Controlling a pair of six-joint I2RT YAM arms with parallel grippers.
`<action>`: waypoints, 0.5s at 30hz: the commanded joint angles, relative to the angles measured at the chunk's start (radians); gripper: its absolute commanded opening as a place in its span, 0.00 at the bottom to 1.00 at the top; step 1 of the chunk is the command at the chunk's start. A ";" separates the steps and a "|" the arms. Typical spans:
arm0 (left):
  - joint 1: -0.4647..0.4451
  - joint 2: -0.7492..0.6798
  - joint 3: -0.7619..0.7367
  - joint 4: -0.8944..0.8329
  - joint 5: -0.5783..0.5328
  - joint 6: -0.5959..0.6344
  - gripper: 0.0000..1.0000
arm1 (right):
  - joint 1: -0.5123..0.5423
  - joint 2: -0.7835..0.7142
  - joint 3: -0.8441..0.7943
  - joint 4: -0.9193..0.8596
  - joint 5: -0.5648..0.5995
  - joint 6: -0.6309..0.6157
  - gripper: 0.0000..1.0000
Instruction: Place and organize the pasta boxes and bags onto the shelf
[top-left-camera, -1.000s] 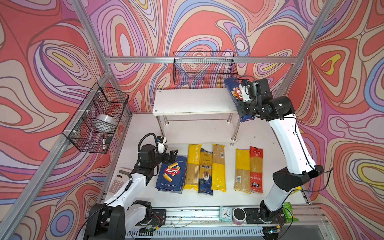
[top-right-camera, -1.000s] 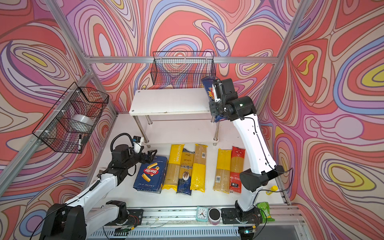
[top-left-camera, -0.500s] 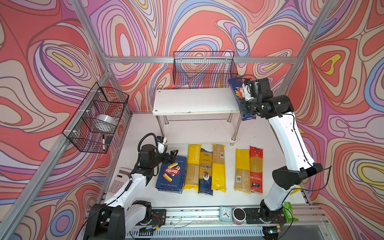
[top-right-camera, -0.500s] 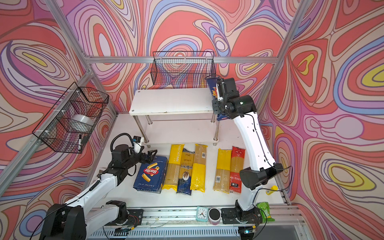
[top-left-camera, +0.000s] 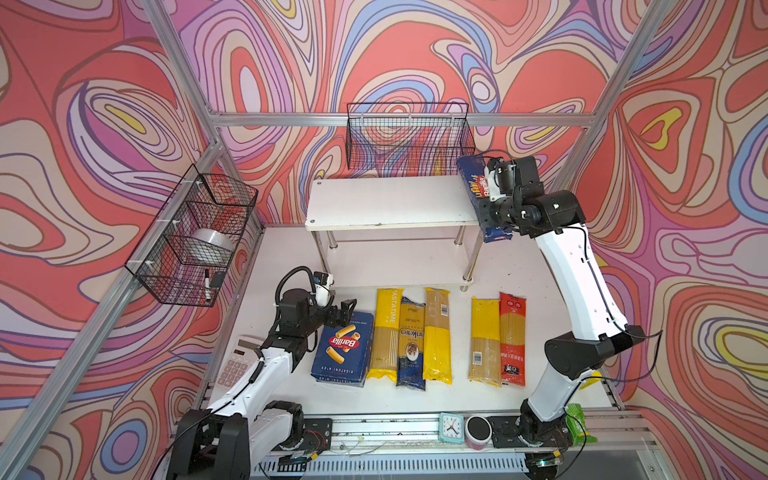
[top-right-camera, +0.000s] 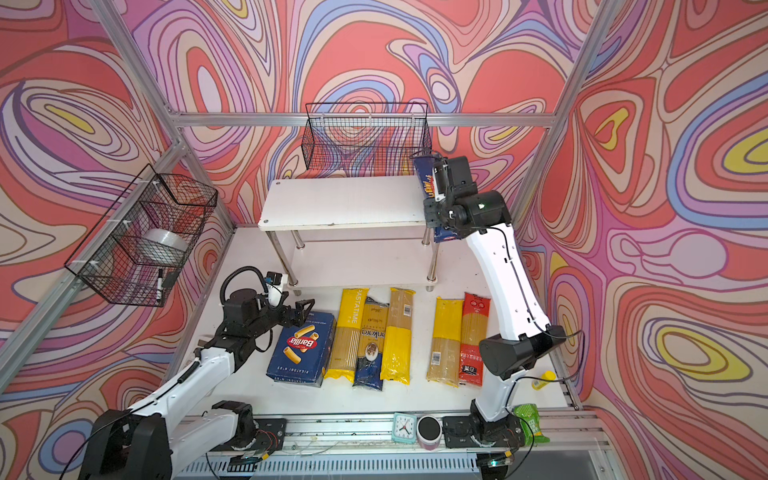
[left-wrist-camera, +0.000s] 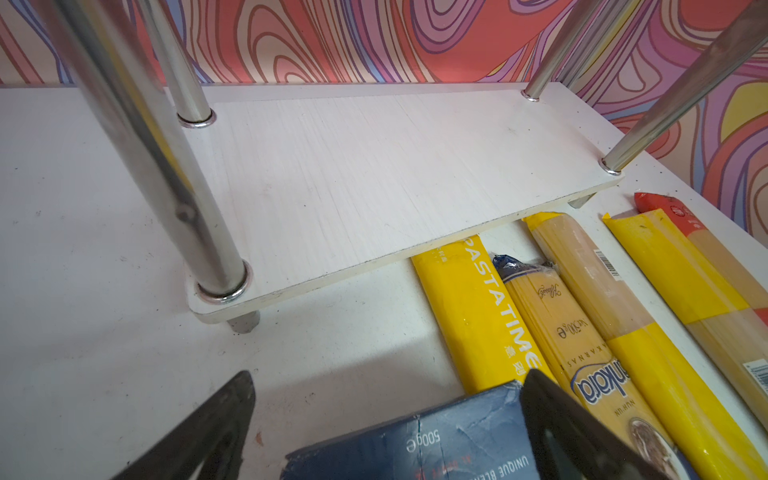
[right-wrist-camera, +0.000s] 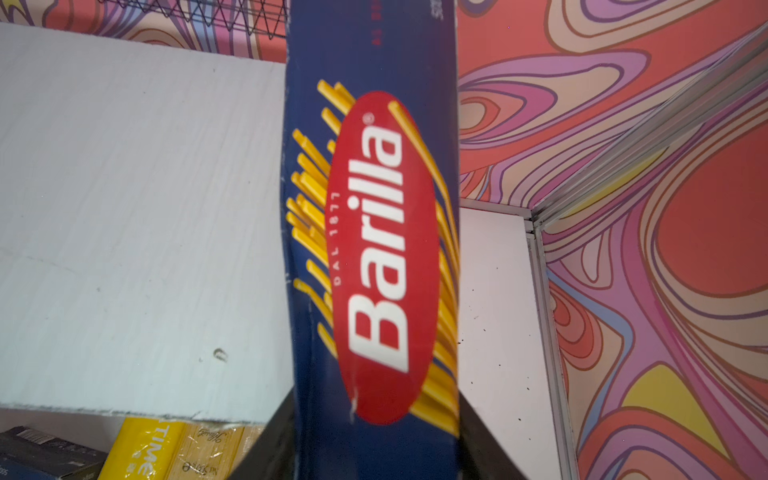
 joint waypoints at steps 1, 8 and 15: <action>-0.004 -0.003 0.009 0.000 0.013 0.019 1.00 | -0.007 0.003 -0.004 0.116 -0.012 0.014 0.56; -0.003 -0.005 0.008 0.000 0.014 0.020 1.00 | -0.007 -0.005 0.023 0.083 -0.047 0.019 0.60; -0.003 -0.004 0.008 0.000 0.012 0.018 1.00 | -0.007 -0.116 0.017 0.049 -0.033 0.007 0.61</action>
